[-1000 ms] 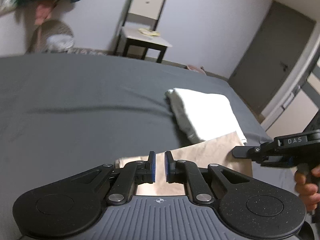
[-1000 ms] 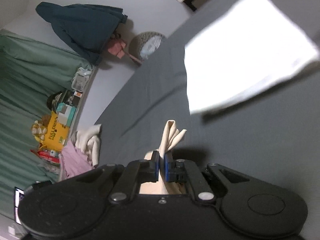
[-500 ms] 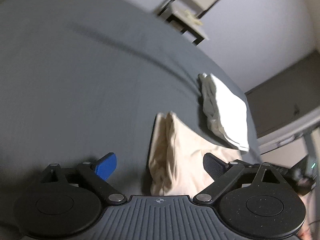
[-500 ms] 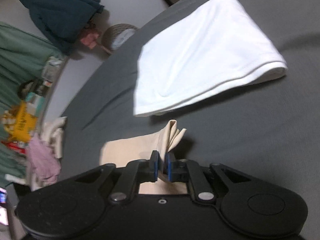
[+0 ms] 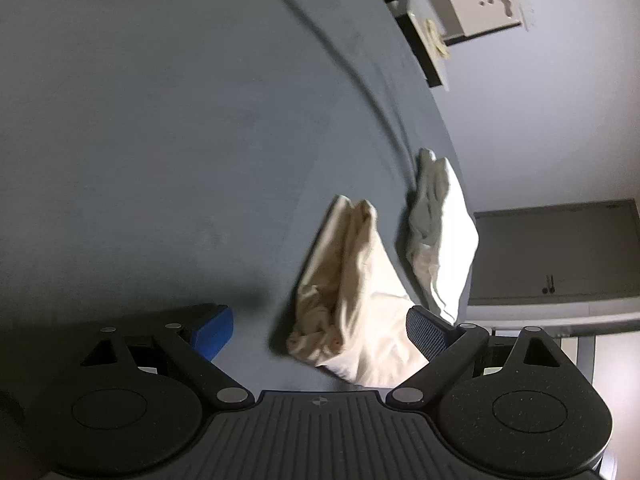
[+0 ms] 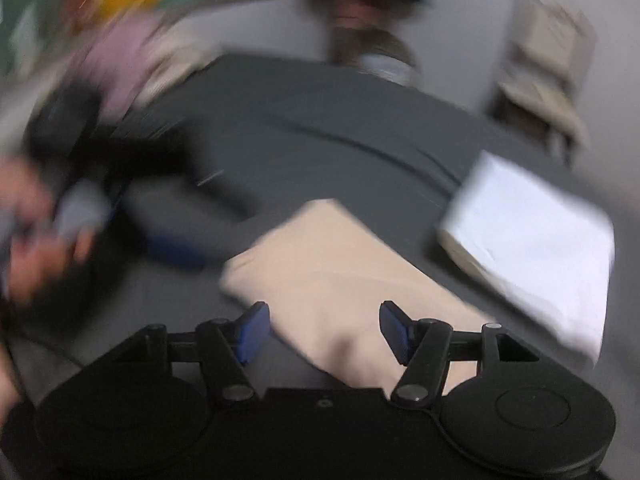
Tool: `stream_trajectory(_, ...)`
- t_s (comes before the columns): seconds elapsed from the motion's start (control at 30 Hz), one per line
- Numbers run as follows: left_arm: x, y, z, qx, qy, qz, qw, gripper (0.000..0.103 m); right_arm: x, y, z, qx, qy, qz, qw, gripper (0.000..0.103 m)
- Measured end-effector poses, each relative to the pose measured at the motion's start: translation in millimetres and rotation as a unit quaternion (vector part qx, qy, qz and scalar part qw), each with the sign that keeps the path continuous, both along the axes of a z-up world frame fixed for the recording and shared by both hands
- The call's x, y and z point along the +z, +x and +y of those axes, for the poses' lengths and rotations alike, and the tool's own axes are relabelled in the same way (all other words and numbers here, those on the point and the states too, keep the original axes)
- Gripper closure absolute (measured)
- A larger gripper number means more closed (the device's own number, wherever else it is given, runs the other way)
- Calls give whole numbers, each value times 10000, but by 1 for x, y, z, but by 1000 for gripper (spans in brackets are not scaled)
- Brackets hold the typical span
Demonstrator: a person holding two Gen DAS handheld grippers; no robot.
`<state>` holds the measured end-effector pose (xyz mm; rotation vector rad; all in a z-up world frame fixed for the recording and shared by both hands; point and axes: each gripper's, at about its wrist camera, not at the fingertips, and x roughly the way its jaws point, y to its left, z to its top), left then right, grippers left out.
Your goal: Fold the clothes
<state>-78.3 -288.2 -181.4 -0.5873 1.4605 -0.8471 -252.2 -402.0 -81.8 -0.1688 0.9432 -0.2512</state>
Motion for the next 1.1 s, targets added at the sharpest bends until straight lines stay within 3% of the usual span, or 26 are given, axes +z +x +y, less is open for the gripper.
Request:
stream_trajectory(0.07, -2, 2, 3, 33, -29, 93, 9999, 9, -21, 17, 35, 473, -1091, 316, 9924, 44)
stream_trajectory(0.17, -6, 4, 3, 75, -86, 218, 9997, 9, -51, 36, 71, 960, -2320, 666, 9657, 44)
stream_trajectory(0.3, -12, 7, 0, 173, -123, 351, 9992, 9, -81, 54, 91, 1139, -2893, 1006, 9451, 44)
stream_trajectory(0.47, -20, 10, -19, 197, -238, 569, 9979, 9, -103, 68, 99, 1056, -3595, 866, 9231, 46)
stream_trajectory(0.57, -22, 10, -37, 112, -277, 622, 9976, 9, -107, 72, 96, 1023, -3520, 824, 9267, 70)
stream_trajectory(0.6, -22, 10, -45, 53, -295, 624, 9976, 9, -105, 72, 95, 984, -3457, 801, 9297, 73)
stream_trajectory(0.7, -23, 11, -69, -123, -348, 628, 9973, 9, -89, 67, 90, 722, -3317, 460, 9395, 76)
stream_trajectory(0.77, -23, 11, -85, -241, -383, 631, 9970, 0, -75, 63, 85, 501, -3153, 181, 9475, 77)
stream_trajectory(0.83, -23, 11, -100, -358, -418, 634, 9965, 0, -62, 59, 80, 314, -2911, -48, 9562, 78)
stream_trajectory(1.0, -23, 11, -139, -653, -497, 617, 9947, 0, -52, 56, 72, 136, -2561, -190, 9664, 78)
stream_trajectory(1.03, -22, 10, -147, -691, -492, 558, 9948, 2, -51, 56, 71, 148, -2521, -198, 9674, 78)
stream_trajectory(1.1, -20, 10, -157, -705, -496, 468, 9952, 13, -53, 57, 72, 203, -2492, -141, 9681, 78)
